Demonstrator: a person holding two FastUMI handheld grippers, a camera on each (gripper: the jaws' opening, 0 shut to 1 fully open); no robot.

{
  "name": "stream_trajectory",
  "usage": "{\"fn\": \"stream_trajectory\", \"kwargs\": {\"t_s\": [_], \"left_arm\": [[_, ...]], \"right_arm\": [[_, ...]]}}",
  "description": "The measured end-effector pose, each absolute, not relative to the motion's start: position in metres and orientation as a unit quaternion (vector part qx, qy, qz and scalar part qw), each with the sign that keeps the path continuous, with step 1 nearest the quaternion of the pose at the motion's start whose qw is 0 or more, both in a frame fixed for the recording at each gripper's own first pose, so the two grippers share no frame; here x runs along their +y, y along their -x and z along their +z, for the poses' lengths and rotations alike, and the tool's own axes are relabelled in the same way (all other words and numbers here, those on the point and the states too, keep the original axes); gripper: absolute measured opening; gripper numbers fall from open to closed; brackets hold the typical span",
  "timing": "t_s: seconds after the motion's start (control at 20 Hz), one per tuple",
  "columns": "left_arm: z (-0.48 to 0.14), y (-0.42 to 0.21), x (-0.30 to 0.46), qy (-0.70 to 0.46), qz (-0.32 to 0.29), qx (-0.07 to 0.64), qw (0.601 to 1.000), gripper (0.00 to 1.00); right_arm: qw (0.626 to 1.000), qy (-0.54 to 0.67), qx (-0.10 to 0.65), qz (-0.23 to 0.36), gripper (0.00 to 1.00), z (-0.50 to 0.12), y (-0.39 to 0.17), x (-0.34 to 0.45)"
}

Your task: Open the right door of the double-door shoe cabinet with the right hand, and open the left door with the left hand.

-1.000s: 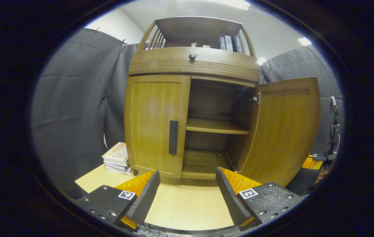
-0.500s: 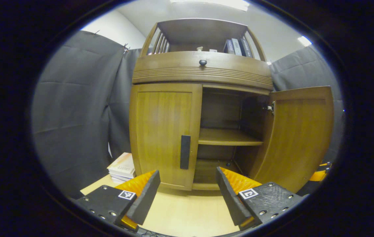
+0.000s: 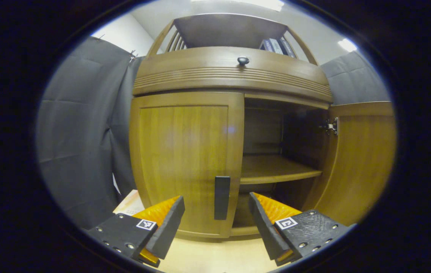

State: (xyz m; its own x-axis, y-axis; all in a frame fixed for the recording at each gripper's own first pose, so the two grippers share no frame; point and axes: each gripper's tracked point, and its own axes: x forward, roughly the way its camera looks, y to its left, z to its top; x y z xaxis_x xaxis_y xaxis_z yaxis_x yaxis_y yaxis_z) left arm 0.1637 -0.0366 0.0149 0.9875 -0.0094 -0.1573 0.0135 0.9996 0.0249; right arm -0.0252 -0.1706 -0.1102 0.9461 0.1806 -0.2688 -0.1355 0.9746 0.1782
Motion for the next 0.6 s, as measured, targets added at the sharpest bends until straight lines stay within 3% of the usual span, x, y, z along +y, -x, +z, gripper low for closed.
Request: {"fn": "stream_trajectory", "kwargs": {"t_s": [0.4,0.6], "left_arm": [[-0.024,-0.231,-0.042,-0.013,-0.030,0.100,0.994,0.99],[-0.033,-0.248,-0.049,0.000,-0.045,0.103,0.994,0.85]], "right_arm": [[0.986,-0.095,0.134,-0.002,0.92,-0.096,0.048,-0.174],[0.986,-0.093,0.138,-0.026,0.92,-0.093,0.056,-0.175]]}}
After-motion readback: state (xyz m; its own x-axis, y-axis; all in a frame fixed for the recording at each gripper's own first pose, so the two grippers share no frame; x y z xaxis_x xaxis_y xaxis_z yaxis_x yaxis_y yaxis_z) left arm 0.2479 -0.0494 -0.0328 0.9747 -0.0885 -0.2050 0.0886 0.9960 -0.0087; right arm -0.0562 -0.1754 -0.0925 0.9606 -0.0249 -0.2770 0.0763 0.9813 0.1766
